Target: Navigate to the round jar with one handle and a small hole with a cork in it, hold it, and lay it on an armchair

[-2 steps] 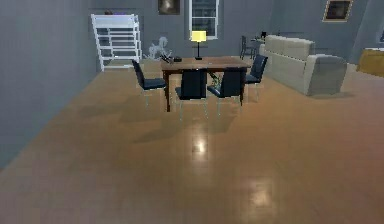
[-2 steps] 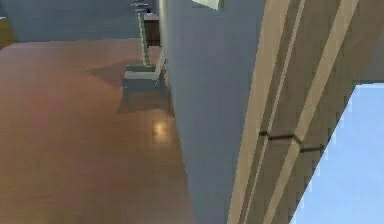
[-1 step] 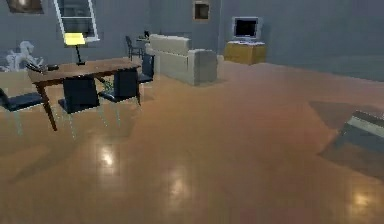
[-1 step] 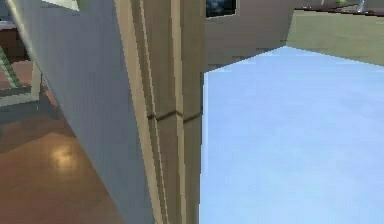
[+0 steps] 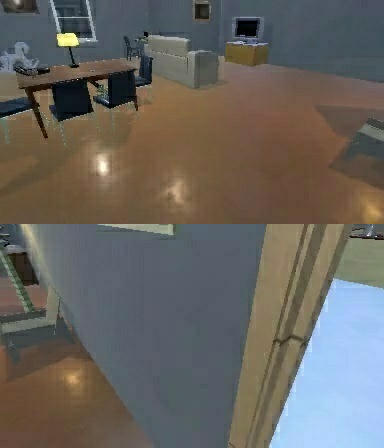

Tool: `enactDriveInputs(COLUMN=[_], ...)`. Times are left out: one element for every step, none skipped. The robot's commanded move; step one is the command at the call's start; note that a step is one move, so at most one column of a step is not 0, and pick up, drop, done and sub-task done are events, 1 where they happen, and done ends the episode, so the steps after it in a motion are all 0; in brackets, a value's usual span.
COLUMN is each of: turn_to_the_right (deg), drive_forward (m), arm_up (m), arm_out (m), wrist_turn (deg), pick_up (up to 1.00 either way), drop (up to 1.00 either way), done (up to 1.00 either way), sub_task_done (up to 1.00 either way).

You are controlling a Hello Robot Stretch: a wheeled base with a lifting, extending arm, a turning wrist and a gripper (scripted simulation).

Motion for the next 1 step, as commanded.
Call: enactDriveInputs(turn_to_the_right=[-39.0], drive_forward=[0.0], arm_up=[0.0], arm_out=[0.0], wrist_turn=[0.0], pick_up=[0.0], drop=[0.0], done=[0.0], sub_task_done=[0.0])
